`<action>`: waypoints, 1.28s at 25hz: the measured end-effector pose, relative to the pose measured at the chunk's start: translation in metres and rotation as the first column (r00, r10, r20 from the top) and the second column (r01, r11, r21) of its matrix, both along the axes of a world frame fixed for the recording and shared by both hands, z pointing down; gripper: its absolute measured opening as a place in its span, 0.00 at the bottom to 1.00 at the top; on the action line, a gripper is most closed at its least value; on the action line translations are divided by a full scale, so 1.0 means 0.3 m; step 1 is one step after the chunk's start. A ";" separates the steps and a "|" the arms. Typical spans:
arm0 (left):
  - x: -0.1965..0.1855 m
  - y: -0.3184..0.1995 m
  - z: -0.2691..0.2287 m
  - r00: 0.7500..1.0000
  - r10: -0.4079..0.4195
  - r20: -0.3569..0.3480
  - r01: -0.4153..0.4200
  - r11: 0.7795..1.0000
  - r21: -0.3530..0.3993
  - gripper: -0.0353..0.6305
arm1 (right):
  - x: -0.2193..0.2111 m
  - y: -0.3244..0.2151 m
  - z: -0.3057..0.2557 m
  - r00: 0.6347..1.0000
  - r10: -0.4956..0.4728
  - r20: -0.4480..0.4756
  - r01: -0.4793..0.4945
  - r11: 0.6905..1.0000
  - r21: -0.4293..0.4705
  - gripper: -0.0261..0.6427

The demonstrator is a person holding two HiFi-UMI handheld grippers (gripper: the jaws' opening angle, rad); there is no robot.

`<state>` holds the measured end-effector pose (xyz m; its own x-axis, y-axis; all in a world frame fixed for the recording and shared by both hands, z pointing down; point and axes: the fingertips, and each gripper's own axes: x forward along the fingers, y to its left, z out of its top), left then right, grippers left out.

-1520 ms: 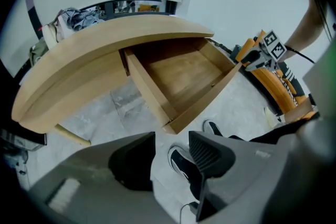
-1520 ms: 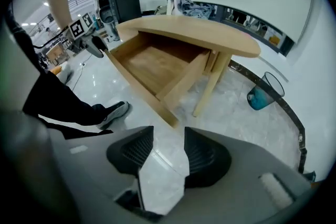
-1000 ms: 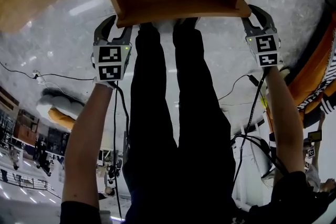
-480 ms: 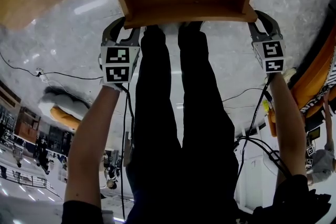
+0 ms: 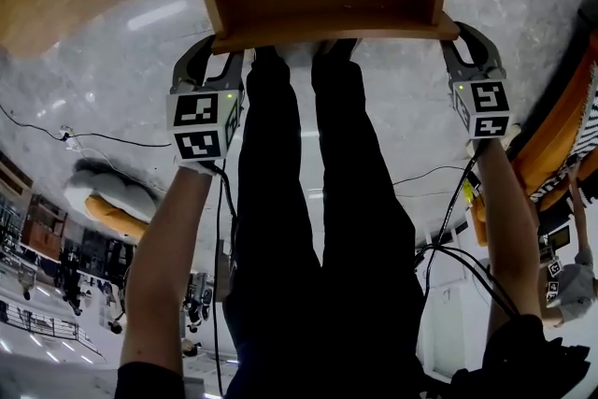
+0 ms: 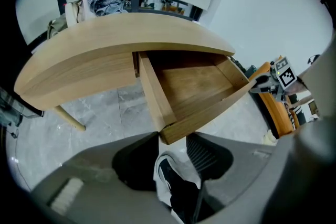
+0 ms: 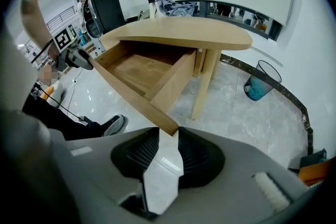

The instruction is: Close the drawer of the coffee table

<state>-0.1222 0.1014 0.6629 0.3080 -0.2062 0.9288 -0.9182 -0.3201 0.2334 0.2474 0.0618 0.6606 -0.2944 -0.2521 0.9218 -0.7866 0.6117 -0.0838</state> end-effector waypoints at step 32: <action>-0.062 -0.472 -0.020 0.946 -0.303 -0.116 0.318 0.938 0.141 0.31 | -0.047 -0.463 -0.022 0.983 0.156 0.102 -0.165 0.982 0.091 0.21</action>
